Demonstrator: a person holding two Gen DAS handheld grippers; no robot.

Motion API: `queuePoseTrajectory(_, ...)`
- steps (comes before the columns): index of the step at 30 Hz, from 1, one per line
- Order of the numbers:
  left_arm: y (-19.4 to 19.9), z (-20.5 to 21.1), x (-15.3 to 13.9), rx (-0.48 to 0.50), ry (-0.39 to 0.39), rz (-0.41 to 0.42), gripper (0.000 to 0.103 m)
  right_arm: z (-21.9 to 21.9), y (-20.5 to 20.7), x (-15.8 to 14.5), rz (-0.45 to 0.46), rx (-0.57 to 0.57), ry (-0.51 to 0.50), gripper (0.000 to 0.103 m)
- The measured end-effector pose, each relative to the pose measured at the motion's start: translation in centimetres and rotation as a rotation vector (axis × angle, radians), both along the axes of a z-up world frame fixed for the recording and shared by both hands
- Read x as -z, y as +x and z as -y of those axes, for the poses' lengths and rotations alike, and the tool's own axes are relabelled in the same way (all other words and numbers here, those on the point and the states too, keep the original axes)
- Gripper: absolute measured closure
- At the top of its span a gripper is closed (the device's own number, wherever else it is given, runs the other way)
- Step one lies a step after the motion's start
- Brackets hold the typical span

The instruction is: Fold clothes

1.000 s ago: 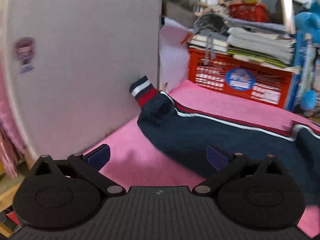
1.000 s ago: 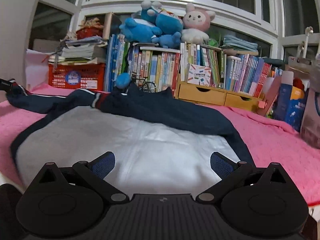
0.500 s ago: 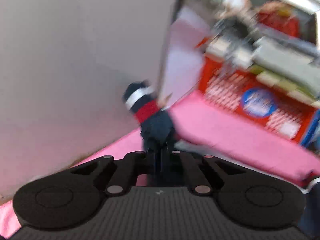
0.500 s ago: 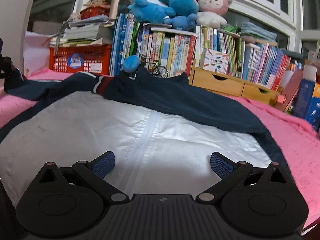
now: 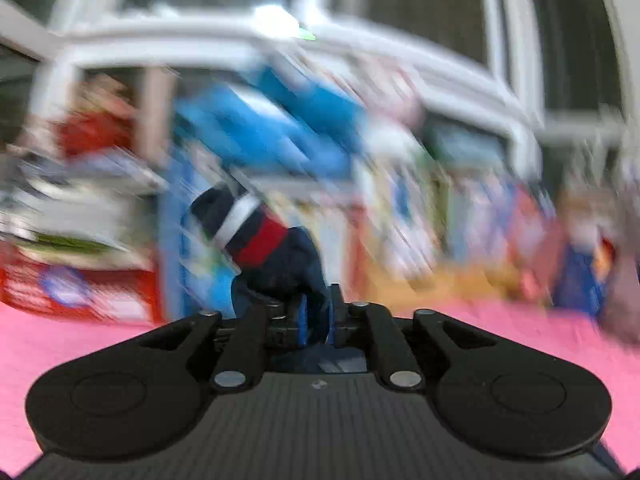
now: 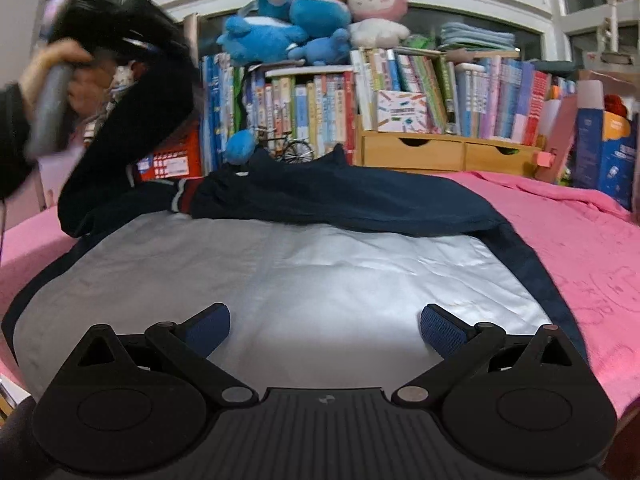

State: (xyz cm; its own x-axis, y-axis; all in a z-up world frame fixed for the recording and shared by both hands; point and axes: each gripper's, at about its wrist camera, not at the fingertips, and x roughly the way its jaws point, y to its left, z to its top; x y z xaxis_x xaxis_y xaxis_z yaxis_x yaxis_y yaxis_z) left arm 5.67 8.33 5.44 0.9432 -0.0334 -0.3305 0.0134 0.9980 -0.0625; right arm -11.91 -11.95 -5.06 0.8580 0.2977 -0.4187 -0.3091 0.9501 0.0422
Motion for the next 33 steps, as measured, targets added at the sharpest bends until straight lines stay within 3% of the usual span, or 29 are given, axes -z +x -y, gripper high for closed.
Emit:
queuePoseTrajectory(3,2.0,3.9,4.8,0.063,0.048,-0.205,0.083,1.7,-0.3,0.0,-0.005,0.041,0.016,0.0)
queuePoseTrajectory(5,1.2,4.8,6.9,0.072,0.078,-0.259,0.079,2.9,-0.2,-0.1,-0.013,0.063,0.048,0.0)
queuePoseTrajectory(8,-2.3,4.5,7.5,0.08,0.13,-0.232,0.07,4.4,0.6,-0.3,-0.038,0.08,0.115,0.0)
queuePoseTrajectory(11,-5.4,2.2,6.2,0.047,0.149,-0.16,0.042,5.2,3.1,-1.5,-0.068,0.046,0.233,0.0)
queuePoseTrajectory(15,-8.5,-2.6,5.1,-0.096,0.149,-0.12,0.04,3.9,9.4,-3.0,-0.128,0.012,0.334,0.0)
queuePoseTrajectory(19,-9.6,-7.0,5.6,-0.234,0.099,-0.172,0.041,1.7,16.7,-4.2,-0.202,-0.008,0.411,0.0)
queuePoseTrajectory(23,-11.1,-9.1,6.1,-0.294,0.075,-0.161,0.041,-2.0,23.7,-2.3,-0.335,-0.01,0.404,0.0)
queuePoseTrajectory(25,-11.2,-9.8,6.3,-0.322,0.09,-0.161,0.04,-3.9,25.3,-1.5,-0.322,0.011,0.352,0.0)
queuePoseTrajectory(26,-11.2,-10.1,6.4,-0.334,0.093,-0.161,0.04,-4.9,25.9,-1.1,-0.311,0.022,0.324,0.012)
queuePoseTrajectory(28,-11.7,-11.0,6.5,-0.344,0.076,-0.157,0.04,-6.6,26.3,-1.3,-0.309,0.008,0.249,0.053)
queuePoseTrajectory(29,-11.8,-11.3,6.5,-0.348,0.066,-0.153,0.039,-7.0,26.1,-1.7,-0.307,-0.002,0.226,0.06)
queuePoseTrajectory(30,-12.0,-11.6,6.4,-0.353,0.056,-0.148,0.039,-6.9,25.7,-2.3,-0.294,-0.013,0.219,0.075)
queuePoseTrajectory(33,-11.9,-12.1,6.1,-0.363,0.044,-0.132,0.039,-6.0,24.5,-4.6,-0.228,-0.025,0.193,0.086)
